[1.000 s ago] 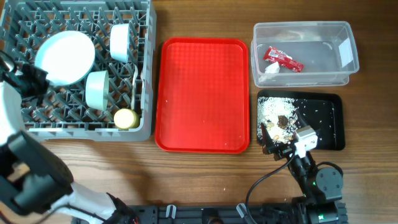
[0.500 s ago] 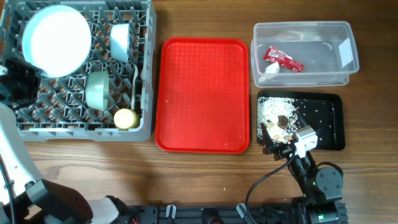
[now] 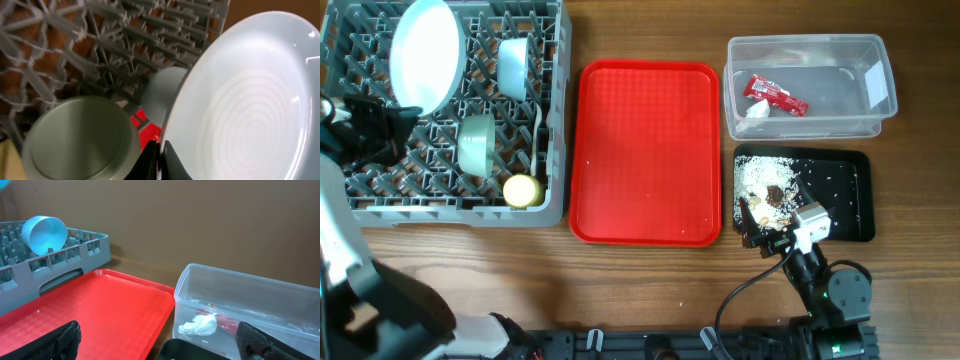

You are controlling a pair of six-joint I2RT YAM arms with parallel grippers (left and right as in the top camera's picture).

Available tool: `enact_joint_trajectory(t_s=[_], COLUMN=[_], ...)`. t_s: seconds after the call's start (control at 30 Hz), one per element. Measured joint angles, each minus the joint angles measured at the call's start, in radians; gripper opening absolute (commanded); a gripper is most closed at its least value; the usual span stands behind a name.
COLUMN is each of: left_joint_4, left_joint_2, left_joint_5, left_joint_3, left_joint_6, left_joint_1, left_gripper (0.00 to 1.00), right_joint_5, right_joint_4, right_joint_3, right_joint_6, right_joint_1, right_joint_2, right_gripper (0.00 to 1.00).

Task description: Sort waste into correct bins and load items into the dishwasher rack

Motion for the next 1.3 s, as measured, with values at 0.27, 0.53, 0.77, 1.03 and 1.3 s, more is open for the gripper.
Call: enact_joint_trajectory(t_s=[0.27,0.53,0.77,1.03,1.3], left_joint_4=[-0.007,-0.031,-0.059,-0.06,-0.051], left_joint_2=[0.182,0.246,0.317,0.268,-0.034], left_joint_5=[0.221,0.3,0.312,0.166,-0.513], left_joint_3=[0.0,0.0,-0.001,-0.002,0.027], left_joint_6=[-0.019,-0.018,0.031,0.1,0.17], left_joint_1=[0.014,0.033,0.038,0.049,0.021], left_gripper=[0.04,0.04,0.04,0.04,0.04], right_joint_5=[0.0,0.0,0.0,0.0,0.0], right_joint_4=[0.0,0.0,0.0,0.0,0.0], right_joint_3=[0.0,0.0,0.0,0.0,0.0], right_joint_6=[0.0,0.0,0.0,0.0,0.0], right_joint_1=[0.0,0.0,0.0,0.0,0.0], right_joint_2=[0.0,0.0,0.0,0.0,0.0], right_gripper=[1.0,1.0,1.0,1.0,1.0])
